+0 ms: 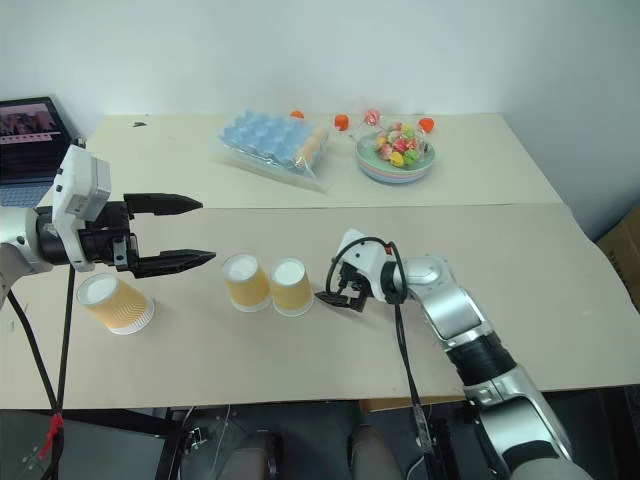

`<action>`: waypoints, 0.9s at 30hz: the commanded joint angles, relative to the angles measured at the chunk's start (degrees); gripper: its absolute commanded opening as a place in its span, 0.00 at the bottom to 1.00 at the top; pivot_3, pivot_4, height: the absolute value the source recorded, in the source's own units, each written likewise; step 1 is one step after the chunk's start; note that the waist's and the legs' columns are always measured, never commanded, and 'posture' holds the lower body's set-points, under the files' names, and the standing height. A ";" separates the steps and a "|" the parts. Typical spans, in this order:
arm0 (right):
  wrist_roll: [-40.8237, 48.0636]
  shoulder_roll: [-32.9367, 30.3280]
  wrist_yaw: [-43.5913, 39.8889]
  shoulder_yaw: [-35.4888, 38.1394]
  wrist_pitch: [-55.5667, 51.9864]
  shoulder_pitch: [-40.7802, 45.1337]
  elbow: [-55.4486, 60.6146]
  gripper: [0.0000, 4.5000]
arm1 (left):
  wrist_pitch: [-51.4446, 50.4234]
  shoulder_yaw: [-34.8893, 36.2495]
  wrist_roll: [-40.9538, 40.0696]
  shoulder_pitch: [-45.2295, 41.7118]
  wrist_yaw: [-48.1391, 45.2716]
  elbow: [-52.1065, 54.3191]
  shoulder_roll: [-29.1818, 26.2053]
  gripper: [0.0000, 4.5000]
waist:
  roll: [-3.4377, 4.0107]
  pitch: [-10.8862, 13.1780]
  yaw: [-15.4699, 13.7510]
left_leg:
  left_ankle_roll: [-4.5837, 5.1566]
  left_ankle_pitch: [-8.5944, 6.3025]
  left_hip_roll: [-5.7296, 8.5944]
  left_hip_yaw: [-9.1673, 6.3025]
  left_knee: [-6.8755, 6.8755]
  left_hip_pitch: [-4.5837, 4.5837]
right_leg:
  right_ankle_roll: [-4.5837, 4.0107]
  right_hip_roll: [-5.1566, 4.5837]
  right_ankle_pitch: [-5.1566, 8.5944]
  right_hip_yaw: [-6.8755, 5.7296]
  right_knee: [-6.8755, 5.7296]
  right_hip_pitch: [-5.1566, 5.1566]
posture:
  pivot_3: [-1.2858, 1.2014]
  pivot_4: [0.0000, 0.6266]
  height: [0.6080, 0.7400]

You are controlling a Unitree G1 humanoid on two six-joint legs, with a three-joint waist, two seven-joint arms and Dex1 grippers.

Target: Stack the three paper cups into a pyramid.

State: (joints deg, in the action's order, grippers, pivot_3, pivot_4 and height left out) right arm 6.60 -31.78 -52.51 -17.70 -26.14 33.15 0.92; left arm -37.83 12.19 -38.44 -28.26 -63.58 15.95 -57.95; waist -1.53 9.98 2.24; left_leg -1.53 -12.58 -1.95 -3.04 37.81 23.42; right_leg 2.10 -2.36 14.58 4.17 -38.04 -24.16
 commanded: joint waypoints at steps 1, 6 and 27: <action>1.76 -2.72 -1.30 3.16 -2.28 -1.32 5.93 0.99 | 0.28 1.21 -0.66 -0.40 -0.09 0.82 -0.38 1.00 | 0.00 0.00 0.09 | 0.00 0.00 0.00 0.01 0.01 -0.01 | 0.00 0.00 0.00 0.00 -0.01 0.00 | 0.52 0.24 1.00; 19.14 -6.72 -4.87 16.60 -17.18 -4.86 18.71 0.99 | 0.37 1.75 -1.22 -0.41 0.02 -0.59 0.65 1.00 | 0.03 0.02 0.23 | 0.00 0.00 -0.01 0.00 -0.01 -0.07 | 0.00 0.02 0.00 0.00 -0.06 0.00 | 0.52 0.24 1.00; 31.65 -9.86 -0.90 13.79 -22.45 9.13 15.87 0.99 | -2.88 27.36 -2.36 21.14 2.42 -0.11 -1.12 1.00 | 0.02 0.03 0.81 | 0.01 0.00 -0.06 0.06 -0.03 -0.09 | -0.01 0.00 0.00 0.03 0.00 -0.03 | 0.52 0.24 1.00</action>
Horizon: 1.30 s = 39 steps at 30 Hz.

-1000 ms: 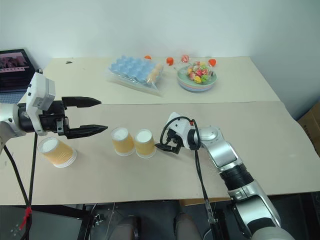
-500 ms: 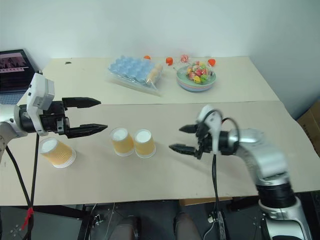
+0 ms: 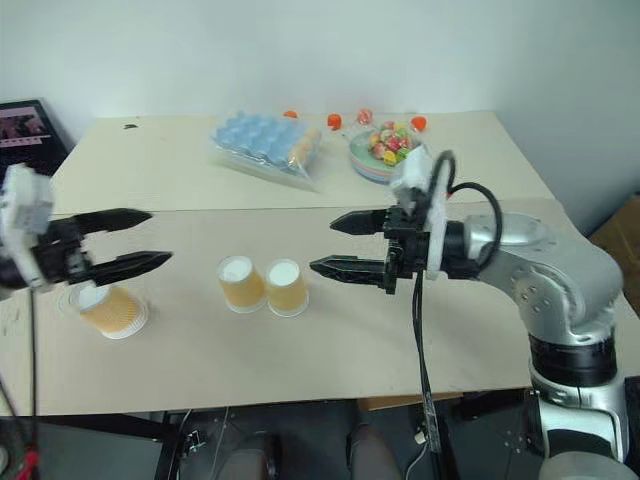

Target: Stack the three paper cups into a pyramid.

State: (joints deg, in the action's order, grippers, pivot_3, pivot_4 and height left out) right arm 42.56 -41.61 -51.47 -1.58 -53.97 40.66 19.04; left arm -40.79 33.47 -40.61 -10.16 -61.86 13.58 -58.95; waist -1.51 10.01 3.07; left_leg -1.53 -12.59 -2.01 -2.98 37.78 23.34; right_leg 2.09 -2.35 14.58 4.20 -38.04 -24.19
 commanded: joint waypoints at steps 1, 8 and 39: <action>-5.32 0.19 -2.54 -3.16 6.42 1.83 -3.20 0.99 | 0.73 7.33 0.22 4.26 1.15 2.40 0.40 1.00 | 0.01 0.00 -0.09 | 0.00 0.00 0.00 0.01 0.00 -0.03 | 0.00 0.00 0.00 0.01 0.00 0.01 | 0.52 0.24 1.00; -10.14 2.92 -6.43 -6.79 12.15 3.43 -9.72 0.99 | 5.76 18.26 3.85 14.05 5.34 1.03 6.42 1.00 | -0.01 0.01 -0.50 | -0.01 0.00 -0.03 0.00 -0.01 0.00 | -0.02 -0.01 -0.01 -0.02 0.04 0.00 | 0.52 0.24 1.00; -7.94 1.08 -7.08 -2.59 5.65 6.31 -5.04 0.99 | 27.10 2.80 12.21 17.79 18.20 -7.62 25.15 1.00 | -0.10 -0.05 -0.61 | -0.02 -0.01 0.01 0.01 -0.02 -0.06 | -0.11 -0.09 -0.06 -0.06 0.01 0.06 | 0.52 0.24 1.00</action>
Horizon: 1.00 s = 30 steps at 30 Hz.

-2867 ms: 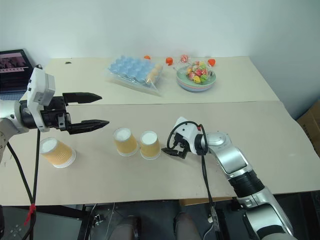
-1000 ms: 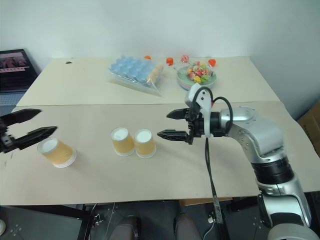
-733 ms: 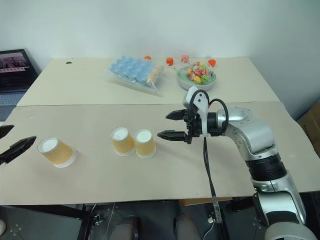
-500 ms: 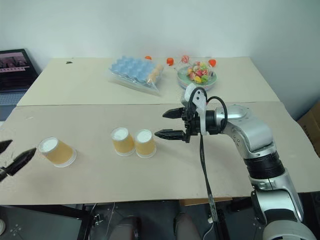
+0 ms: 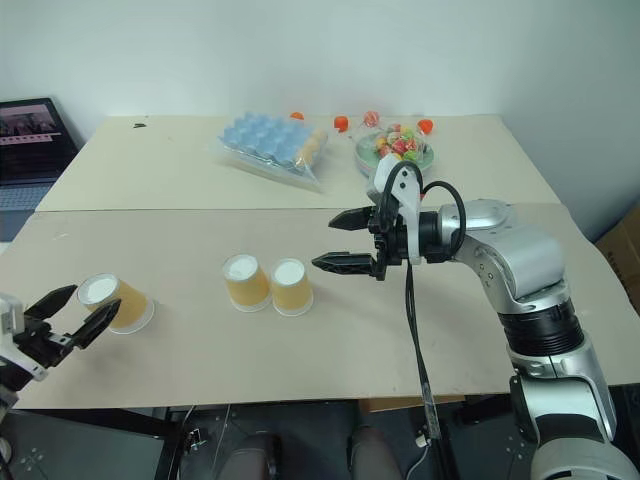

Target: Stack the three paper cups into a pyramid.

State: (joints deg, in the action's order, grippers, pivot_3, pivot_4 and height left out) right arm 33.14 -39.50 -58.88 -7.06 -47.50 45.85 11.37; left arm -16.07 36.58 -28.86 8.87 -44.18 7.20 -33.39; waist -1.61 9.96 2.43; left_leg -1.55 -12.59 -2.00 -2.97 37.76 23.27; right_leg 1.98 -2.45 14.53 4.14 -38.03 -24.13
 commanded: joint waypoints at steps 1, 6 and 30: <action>1.55 -1.17 0.45 3.01 -1.06 1.06 2.82 0.99 | 2.55 -0.78 0.53 -1.68 0.72 -1.43 -0.53 1.00 | 0.00 0.00 0.06 | 0.00 0.00 0.00 0.00 0.00 0.00 | 0.00 0.01 0.00 0.00 0.00 0.00 | 0.52 0.24 1.00; 1.93 -2.01 1.27 3.54 -2.01 0.54 3.90 0.99 | 2.54 -2.32 0.67 -3.68 1.75 -2.30 -0.99 1.00 | 0.00 0.00 0.05 | 0.00 0.00 0.00 -0.01 0.00 0.01 | 0.00 0.00 0.00 0.00 0.01 0.00 | 0.52 0.24 1.00; 4.62 -4.25 4.98 6.65 -5.05 -4.28 9.42 1.00 | -9.44 -12.28 -3.43 -29.86 2.80 -2.42 -10.05 0.56 | -0.08 0.02 -1.08 | -0.01 0.01 0.06 -0.09 0.03 0.09 | 0.02 0.00 0.01 -0.08 0.05 0.04 | 0.52 0.24 1.00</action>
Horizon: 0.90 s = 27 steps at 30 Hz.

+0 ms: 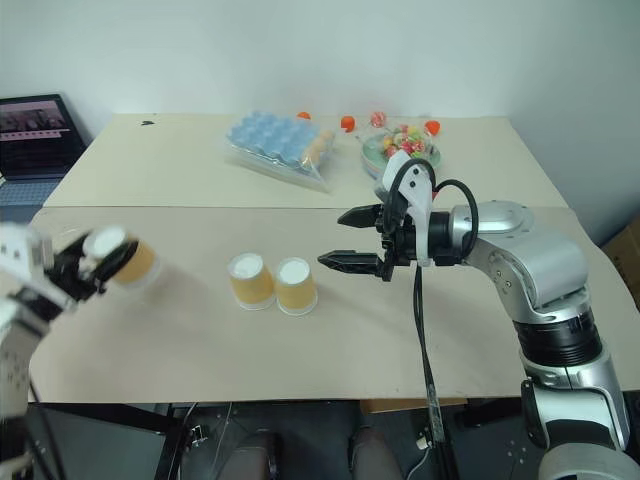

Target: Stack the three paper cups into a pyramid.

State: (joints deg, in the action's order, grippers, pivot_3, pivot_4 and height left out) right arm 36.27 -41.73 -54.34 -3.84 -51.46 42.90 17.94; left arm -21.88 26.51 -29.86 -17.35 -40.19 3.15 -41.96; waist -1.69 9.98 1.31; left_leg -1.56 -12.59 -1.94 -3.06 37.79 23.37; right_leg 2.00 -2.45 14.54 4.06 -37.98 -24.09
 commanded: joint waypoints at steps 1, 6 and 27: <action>1.81 -2.65 0.46 4.00 -1.42 -2.08 3.41 1.00 | -5.14 -3.29 -3.23 -5.42 -1.67 1.93 -1.80 0.56 | 0.00 0.00 0.10 | 0.01 0.00 0.00 0.03 -0.02 0.01 | 0.01 -0.01 0.01 0.03 0.05 -0.02 | 0.52 0.24 1.00; 4.47 -5.75 1.23 8.39 -3.10 -6.89 7.12 1.00 | -11.94 -10.90 -7.33 -14.61 -9.04 3.31 -3.36 0.56 | -0.01 0.02 0.23 | 0.01 -0.01 0.00 0.00 -0.01 0.21 | 0.03 -0.01 0.02 0.00 0.06 -0.14 | 0.52 0.24 1.00; 10.75 -4.77 11.55 12.97 -4.40 -14.41 14.89 1.00 | -14.85 -25.36 -7.51 -28.42 -30.27 -3.02 -3.06 0.56 | -0.03 0.04 1.09 | 0.02 0.00 0.01 0.01 -0.01 0.12 | 0.08 0.04 0.05 0.05 0.01 -0.08 | 0.52 0.24 1.00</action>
State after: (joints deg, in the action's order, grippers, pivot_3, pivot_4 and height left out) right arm 46.26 -46.54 -43.80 7.44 -56.50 28.22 30.58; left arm -37.65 1.58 -37.84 -44.64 -69.27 0.00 -45.39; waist -1.71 10.02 2.41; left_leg -1.54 -12.59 -1.93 -3.05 37.79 23.49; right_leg 2.08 -2.41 14.59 4.11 -37.98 -24.17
